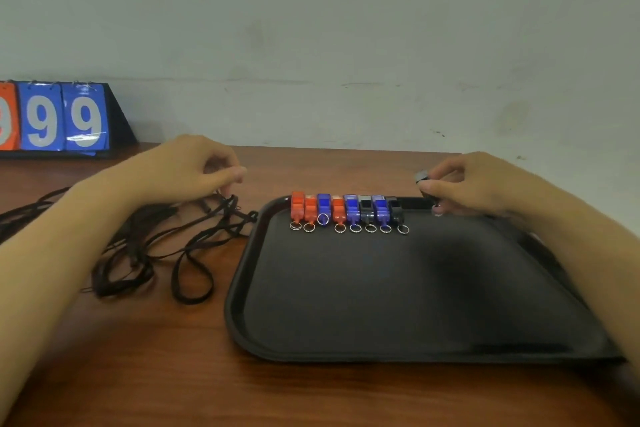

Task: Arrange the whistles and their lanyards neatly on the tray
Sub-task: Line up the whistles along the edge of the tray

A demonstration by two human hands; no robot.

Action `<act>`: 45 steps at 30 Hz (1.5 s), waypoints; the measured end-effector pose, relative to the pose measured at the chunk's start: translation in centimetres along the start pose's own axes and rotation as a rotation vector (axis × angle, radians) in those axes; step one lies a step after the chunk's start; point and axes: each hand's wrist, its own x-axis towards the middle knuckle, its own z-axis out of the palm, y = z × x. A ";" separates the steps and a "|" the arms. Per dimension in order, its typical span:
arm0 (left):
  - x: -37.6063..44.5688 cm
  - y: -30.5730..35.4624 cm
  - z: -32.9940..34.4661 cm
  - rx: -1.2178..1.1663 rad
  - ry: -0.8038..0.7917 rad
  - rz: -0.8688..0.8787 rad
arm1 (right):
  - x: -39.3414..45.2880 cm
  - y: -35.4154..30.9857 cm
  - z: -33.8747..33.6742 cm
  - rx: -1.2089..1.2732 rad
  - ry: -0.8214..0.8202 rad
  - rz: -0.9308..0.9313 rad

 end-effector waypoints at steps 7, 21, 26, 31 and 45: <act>-0.2 -0.7 0.4 -0.032 -0.217 -0.016 | 0.2 0.7 1.8 0.138 -0.122 0.118; -0.2 -2.8 0.2 0.014 -0.159 -0.153 | 0.1 0.5 2.3 -0.105 -0.069 0.054; 0.1 -3.4 0.8 0.071 -0.082 -0.191 | 0.3 0.6 2.5 -0.130 -0.042 0.045; 0.1 -2.9 1.4 0.093 -0.173 -0.126 | 0.3 0.7 2.6 -0.159 -0.036 0.022; -0.8 -2.0 -0.7 0.021 -0.205 -0.106 | 1.3 1.4 2.5 -0.224 0.039 -0.007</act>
